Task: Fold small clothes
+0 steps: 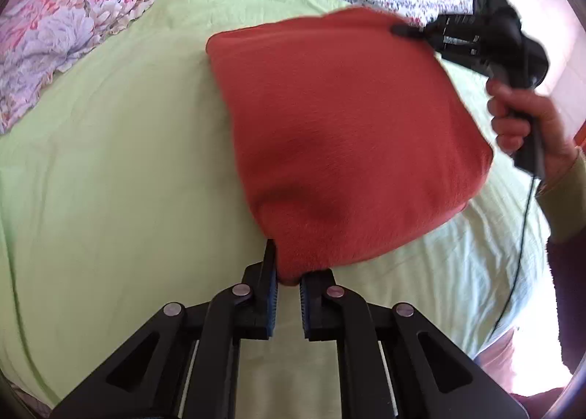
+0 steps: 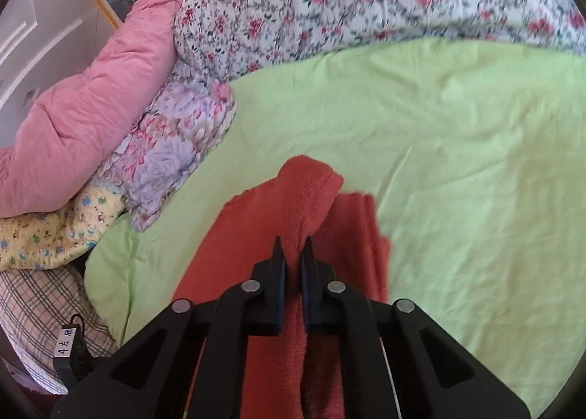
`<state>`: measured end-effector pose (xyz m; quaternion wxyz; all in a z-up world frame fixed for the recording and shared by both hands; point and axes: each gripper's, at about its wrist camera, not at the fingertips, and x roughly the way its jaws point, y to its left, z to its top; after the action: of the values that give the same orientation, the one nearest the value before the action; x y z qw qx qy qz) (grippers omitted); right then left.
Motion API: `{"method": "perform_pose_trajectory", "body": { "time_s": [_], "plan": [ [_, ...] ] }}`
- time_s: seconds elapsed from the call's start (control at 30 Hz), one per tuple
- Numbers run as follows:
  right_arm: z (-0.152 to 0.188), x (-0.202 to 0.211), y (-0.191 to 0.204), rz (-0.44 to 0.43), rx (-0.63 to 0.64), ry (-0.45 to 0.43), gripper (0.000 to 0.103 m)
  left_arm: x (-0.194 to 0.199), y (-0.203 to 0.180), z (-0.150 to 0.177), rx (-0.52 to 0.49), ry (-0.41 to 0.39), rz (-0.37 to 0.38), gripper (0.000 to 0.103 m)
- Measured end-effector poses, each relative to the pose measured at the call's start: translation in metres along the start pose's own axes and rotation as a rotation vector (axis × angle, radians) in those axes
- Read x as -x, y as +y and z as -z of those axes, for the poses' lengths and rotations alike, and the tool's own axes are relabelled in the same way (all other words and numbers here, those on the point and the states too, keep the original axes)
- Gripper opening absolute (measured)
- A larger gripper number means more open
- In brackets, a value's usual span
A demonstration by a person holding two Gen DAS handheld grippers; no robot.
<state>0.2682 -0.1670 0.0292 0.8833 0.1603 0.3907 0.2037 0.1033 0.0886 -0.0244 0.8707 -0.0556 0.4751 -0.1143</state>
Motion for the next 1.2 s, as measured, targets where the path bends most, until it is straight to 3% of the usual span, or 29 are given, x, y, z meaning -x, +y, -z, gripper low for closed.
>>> {"method": "perform_pose_trajectory", "body": {
  "time_s": [0.07, 0.2, 0.33, 0.43, 0.57, 0.6, 0.7, 0.87, 0.9, 0.93, 0.97, 1.1, 1.2],
  "plan": [
    [0.000, -0.008, -0.011, 0.079, 0.012, 0.067, 0.008, -0.001, -0.003, 0.001, 0.009, 0.008, -0.007, 0.008],
    [0.022, -0.044, -0.037, 0.127, -0.027, 0.183, 0.008, -0.011, 0.001, 0.003, 0.037, 0.049, -0.021, 0.008],
    [0.032, -0.047, -0.042, 0.115, -0.061, 0.171, 0.008, -0.009, 0.009, 0.002, 0.074, 0.068, -0.003, 0.008],
    [0.036, -0.029, -0.034, 0.120, -0.069, 0.149, 0.015, -0.003, 0.006, 0.003, 0.055, 0.048, -0.023, 0.009],
    [0.058, 0.015, -0.020, 0.090, -0.073, 0.084, 0.050, 0.001, -0.003, 0.006, 0.019, 0.018, -0.056, 0.009],
    [0.066, 0.026, -0.017, 0.073, -0.078, 0.051, 0.052, 0.001, -0.004, 0.007, 0.013, 0.014, -0.057, 0.009],
    [0.097, 0.049, -0.015, 0.050, -0.115, 0.028, 0.052, 0.001, -0.003, 0.008, 0.011, 0.006, -0.053, 0.009],
    [0.140, 0.045, -0.021, 0.014, -0.170, 0.085, 0.052, 0.004, -0.005, 0.012, 0.001, -0.019, -0.054, 0.007],
    [0.145, 0.041, -0.020, 0.009, -0.166, 0.096, 0.049, 0.004, -0.005, 0.012, 0.005, -0.020, -0.051, 0.006],
    [0.149, 0.038, -0.017, 0.014, -0.156, 0.104, 0.039, 0.003, -0.003, 0.012, 0.017, -0.019, -0.047, 0.006],
    [0.152, 0.037, -0.015, 0.020, -0.143, 0.109, 0.012, 0.004, -0.002, 0.011, 0.029, -0.018, -0.041, 0.006],
    [0.143, 0.060, -0.006, 0.037, -0.098, 0.037, 0.008, 0.015, 0.000, 0.009, 0.044, -0.041, -0.009, 0.005],
    [0.147, 0.061, -0.010, 0.121, -0.069, 0.063, 0.008, 0.005, -0.003, 0.014, 0.044, -0.009, -0.009, 0.005]
  ]
}}
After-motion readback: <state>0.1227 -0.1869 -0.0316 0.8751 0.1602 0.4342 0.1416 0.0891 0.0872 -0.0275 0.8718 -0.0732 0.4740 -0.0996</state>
